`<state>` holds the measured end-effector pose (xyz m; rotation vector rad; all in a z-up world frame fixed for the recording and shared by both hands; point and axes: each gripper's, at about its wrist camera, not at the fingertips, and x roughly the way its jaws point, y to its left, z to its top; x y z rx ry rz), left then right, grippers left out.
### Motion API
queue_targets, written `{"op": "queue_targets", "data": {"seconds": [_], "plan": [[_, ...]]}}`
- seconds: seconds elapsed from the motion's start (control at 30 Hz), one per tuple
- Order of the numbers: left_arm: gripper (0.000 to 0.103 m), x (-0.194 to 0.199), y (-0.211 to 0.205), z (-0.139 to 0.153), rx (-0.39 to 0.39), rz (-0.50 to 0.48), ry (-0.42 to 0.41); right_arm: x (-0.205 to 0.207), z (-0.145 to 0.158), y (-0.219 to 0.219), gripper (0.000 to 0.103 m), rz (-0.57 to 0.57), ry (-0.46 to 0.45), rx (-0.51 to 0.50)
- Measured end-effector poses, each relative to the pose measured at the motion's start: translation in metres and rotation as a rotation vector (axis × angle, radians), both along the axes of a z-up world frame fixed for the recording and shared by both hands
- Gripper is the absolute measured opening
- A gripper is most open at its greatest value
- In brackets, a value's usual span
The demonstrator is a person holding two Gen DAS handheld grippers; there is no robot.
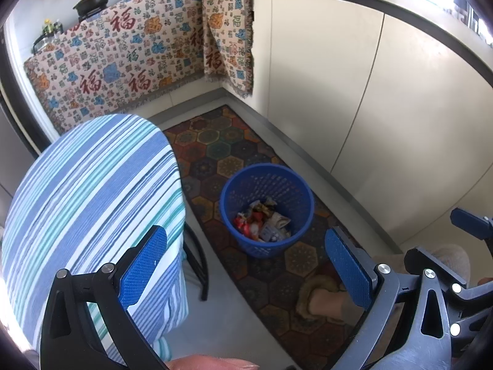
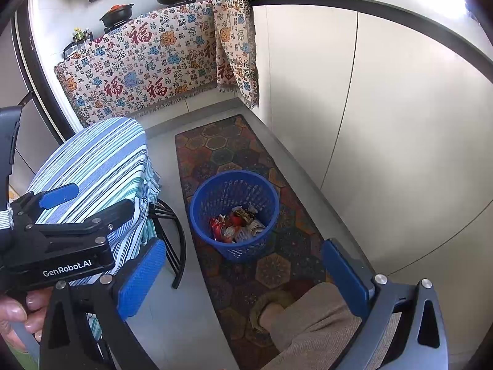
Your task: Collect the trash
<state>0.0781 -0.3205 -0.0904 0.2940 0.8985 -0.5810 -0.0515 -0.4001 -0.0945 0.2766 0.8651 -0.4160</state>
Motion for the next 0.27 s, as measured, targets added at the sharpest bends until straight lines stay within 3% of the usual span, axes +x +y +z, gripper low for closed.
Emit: {"op": "queue_targets", "data": {"seconds": [0.27], "plan": [[0.101,0.0000,0.0085,0.0020,-0.020,0.001,-0.001,0.0004,-0.0027,0.0019,0.103,0.000,0.004,0.002]]}}
